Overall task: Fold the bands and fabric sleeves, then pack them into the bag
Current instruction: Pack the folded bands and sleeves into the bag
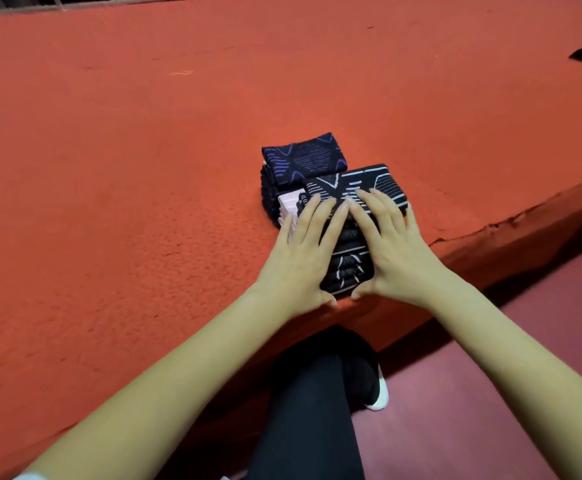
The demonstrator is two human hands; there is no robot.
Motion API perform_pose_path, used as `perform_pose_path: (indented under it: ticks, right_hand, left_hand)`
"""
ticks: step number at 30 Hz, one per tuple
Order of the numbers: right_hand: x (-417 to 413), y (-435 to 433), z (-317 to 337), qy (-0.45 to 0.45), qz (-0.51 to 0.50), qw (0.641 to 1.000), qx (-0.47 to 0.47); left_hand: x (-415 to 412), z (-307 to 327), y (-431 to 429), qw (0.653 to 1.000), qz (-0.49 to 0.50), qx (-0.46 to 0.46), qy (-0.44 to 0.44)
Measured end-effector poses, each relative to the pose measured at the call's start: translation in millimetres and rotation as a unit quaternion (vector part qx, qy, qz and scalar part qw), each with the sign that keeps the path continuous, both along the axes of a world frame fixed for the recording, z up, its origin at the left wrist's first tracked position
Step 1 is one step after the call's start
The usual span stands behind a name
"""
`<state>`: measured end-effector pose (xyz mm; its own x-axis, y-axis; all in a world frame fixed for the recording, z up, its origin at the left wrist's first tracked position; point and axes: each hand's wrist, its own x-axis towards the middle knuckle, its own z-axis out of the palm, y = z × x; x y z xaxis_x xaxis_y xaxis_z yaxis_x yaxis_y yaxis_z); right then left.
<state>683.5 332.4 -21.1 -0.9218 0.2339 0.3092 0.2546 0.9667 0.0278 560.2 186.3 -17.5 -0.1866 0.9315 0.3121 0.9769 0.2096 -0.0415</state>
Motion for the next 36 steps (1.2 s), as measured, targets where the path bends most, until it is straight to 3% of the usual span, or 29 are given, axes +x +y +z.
perform_pose_path:
  ticks: [8, 13, 18, 23, 30, 36]
  right_hand:
    - [-4, 12, -6, 0.054, 0.060, 0.995, -0.064]
    - [-7, 8, -2, 0.043, 0.047, 0.997, -0.044]
    - [-7, 8, -2, 0.052, 0.051, 0.997, -0.038]
    - [-13, 5, 19, 0.064, 0.048, 0.995, -0.052]
    - [-38, -46, 85, 0.067, 0.087, 0.986, -0.127]
    - [-114, -127, 103, -0.029, 0.153, 0.966, -0.204]
  left_hand:
    - [-14, 0, 11, 0.992, -0.066, 0.072, -0.080]
    - [-20, 4, 14, 0.985, -0.079, 0.066, -0.135]
    - [-10, -1, 9, 0.994, -0.046, 0.024, -0.101]
    - [-16, 15, 9, 0.986, -0.056, 0.071, -0.143]
    - [-54, 95, -47, 0.976, -0.037, 0.008, -0.213]
    - [-121, 109, -143, 0.953, 0.087, -0.066, -0.284]
